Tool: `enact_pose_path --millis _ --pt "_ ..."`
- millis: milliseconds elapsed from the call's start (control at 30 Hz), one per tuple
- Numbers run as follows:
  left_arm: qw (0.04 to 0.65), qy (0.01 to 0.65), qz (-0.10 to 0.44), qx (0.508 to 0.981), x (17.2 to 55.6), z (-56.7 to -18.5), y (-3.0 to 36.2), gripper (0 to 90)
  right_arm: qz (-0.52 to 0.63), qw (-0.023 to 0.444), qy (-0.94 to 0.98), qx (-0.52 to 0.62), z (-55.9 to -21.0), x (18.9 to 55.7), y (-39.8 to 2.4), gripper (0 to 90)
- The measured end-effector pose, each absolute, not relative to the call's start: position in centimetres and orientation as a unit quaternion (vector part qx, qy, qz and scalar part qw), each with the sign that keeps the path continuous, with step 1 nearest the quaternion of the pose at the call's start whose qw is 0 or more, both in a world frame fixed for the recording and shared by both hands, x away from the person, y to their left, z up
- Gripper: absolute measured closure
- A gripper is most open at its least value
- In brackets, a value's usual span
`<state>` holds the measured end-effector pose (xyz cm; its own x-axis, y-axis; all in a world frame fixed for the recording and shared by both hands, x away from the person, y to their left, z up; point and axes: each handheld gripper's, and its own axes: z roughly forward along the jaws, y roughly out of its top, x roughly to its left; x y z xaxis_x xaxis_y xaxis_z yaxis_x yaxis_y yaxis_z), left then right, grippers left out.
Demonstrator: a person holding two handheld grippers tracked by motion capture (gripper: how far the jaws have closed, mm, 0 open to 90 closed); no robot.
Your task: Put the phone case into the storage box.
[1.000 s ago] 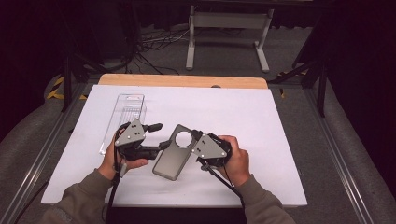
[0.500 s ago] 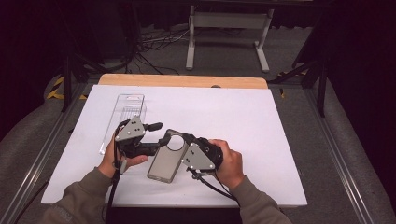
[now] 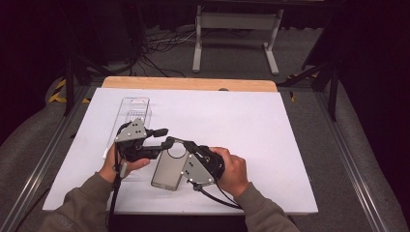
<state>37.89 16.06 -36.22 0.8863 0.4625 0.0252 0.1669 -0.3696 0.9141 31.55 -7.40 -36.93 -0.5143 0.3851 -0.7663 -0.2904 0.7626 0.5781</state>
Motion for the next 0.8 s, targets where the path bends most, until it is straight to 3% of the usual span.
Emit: enact_pose_path --millis 267,400,800 --pt "0.528 0.182 0.127 0.82 37.9 -36.1 16.1 63.8 0.341 0.509 0.79 0.017 -36.8 31.3 -7.2 89.6" --pt "0.533 0.172 0.127 0.819 37.5 -35.8 16.1 75.2 0.34 0.512 0.789 0.014 -36.7 31.2 -7.3 89.5" --pt "0.535 0.154 0.158 0.816 36.7 -35.2 16.3 80.5 0.348 0.514 0.784 0.01 -36.5 31.1 -7.2 86.8"
